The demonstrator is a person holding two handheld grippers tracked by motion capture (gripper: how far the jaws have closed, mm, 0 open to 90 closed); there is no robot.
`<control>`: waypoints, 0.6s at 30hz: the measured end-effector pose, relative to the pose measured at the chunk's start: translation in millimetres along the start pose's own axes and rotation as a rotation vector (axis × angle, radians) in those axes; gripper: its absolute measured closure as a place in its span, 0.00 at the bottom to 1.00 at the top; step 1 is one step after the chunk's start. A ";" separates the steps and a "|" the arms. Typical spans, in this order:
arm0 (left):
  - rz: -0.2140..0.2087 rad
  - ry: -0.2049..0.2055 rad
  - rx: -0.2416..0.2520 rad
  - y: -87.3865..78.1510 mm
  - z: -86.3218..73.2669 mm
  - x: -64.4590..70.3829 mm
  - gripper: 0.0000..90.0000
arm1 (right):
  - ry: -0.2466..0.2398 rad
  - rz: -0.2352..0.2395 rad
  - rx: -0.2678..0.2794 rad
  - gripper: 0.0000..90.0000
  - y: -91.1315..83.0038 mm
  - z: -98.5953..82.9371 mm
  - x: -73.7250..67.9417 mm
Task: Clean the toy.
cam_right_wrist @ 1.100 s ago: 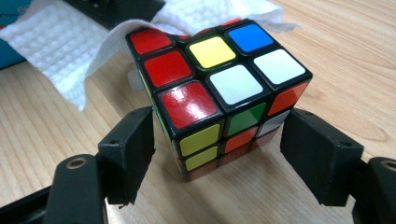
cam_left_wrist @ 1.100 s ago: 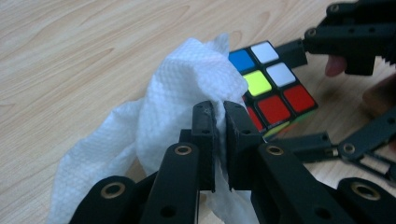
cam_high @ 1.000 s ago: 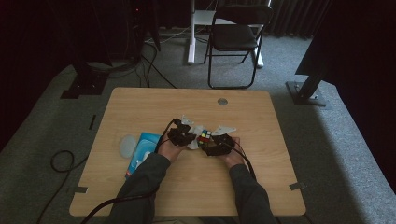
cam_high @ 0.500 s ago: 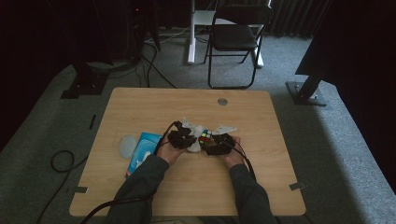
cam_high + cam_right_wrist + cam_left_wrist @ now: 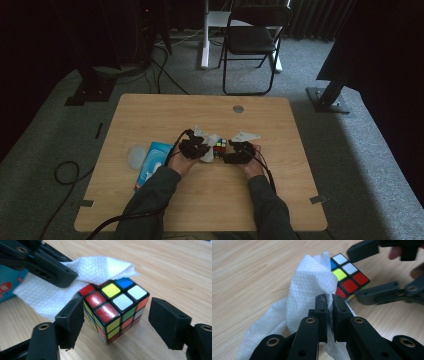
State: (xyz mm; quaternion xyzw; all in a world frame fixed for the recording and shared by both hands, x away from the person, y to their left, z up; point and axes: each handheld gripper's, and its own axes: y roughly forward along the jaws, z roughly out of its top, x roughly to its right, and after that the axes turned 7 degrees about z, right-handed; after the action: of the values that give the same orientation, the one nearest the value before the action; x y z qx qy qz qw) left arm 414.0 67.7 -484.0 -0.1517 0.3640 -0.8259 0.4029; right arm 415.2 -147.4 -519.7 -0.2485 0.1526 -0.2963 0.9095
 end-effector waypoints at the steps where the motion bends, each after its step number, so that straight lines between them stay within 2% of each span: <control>1: 0.005 -0.014 0.000 0.0 0.1 -0.9 0.94 | 0.004 0.001 0.008 0.32 -1.4 0.9 0.1; 7: 0.032 -0.050 -0.023 3.7 -1.3 -5.1 0.93 | 0.016 -0.009 0.046 0.40 -6.4 8.3 -0.3; 9: 0.034 -0.045 -0.030 4.9 -1.5 -5.0 0.92 | 0.023 -0.017 0.055 0.43 -6.7 9.5 -0.3; 11: 0.030 -0.033 -0.042 6.7 -1.5 -3.2 0.92 | 0.048 -0.043 0.061 0.50 -5.0 13.0 0.6; 14: 0.010 -0.029 -0.040 7.4 -1.3 -0.7 0.92 | 0.059 -0.064 0.049 0.56 -2.2 13.8 0.8; 18: -0.008 -0.019 -0.047 9.4 -1.4 3.9 0.91 | 0.093 -0.086 0.058 0.60 -1.3 11.6 2.3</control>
State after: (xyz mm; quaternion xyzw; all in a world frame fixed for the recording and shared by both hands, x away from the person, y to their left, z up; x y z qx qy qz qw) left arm 415.9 61.5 -491.9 -0.1704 0.3786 -0.8174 0.3994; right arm 421.4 -145.5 -509.7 -0.2145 0.1752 -0.3506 0.8947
